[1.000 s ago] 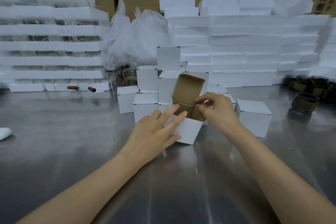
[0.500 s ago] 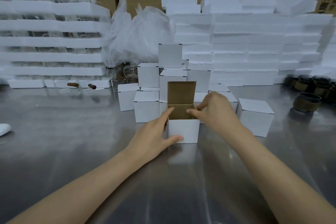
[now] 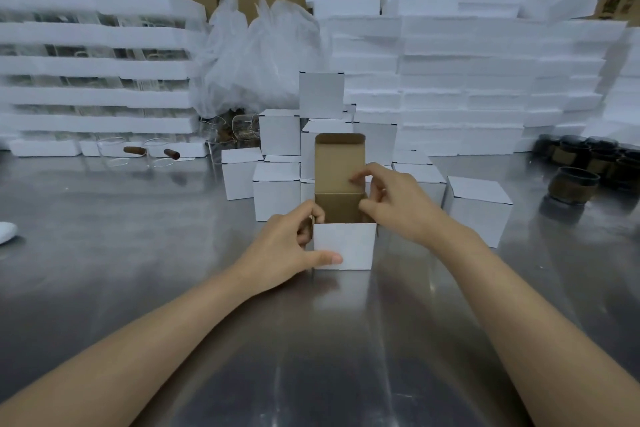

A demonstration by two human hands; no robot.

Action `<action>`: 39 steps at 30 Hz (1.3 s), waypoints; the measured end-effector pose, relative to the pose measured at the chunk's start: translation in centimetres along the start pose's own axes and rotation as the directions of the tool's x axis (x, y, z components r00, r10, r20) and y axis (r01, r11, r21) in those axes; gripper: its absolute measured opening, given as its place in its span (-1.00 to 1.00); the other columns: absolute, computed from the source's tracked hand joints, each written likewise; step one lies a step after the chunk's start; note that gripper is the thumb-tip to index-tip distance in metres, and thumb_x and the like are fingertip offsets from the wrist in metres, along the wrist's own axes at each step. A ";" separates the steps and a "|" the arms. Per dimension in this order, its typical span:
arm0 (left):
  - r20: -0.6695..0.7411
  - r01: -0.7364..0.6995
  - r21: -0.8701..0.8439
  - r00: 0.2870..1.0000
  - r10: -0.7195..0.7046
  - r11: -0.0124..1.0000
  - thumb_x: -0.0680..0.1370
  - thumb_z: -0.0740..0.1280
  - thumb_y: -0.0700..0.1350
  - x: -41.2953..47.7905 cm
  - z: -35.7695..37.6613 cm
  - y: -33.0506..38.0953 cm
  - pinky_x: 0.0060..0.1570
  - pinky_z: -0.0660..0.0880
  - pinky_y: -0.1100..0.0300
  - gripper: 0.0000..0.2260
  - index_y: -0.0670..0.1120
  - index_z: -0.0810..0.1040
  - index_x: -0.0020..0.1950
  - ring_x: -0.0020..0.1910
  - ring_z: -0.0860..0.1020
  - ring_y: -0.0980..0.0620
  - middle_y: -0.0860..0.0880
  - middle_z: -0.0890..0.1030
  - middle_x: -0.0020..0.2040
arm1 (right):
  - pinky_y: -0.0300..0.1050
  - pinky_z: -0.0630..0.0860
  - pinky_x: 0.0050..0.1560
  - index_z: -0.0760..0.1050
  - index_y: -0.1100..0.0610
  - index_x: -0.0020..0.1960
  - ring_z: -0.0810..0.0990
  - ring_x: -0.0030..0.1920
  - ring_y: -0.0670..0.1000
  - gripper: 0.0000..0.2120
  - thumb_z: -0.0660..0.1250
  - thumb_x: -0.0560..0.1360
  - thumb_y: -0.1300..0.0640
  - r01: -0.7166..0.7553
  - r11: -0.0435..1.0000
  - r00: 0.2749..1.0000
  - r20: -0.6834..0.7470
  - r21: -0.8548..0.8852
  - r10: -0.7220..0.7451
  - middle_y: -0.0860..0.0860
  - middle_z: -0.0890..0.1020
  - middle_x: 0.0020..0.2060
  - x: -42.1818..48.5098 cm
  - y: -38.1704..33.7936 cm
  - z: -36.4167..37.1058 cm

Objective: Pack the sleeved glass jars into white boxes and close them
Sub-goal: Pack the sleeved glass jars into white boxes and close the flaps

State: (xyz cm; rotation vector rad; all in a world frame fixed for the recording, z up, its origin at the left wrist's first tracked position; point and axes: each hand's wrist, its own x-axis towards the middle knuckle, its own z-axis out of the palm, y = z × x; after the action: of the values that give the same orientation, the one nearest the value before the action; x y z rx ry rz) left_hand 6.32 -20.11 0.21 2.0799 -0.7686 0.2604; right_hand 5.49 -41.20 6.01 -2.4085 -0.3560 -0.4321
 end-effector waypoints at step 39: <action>-0.137 -0.376 0.507 0.853 0.503 0.776 0.51 0.17 -0.07 -0.2 1.1 2.3 -0.53 0.35 0.23 -0.74 0.05 0.48 0.18 -0.46 0.36 0.02 0.11 0.40 -0.51 | 0.14 0.42 0.16 0.41 0.30 0.09 0.44 0.14 0.29 -0.78 0.31 0.55 0.17 -0.711 0.687 0.588 -0.662 -0.149 0.464 0.25 0.36 0.24 -2.2 24.9 -13.3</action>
State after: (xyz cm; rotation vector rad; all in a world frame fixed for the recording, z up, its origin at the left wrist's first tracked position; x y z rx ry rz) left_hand 4.65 -21.85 1.05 2.1998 -1.1078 1.0652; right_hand 9.60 -68.76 0.91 -2.4154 0.9165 -0.9470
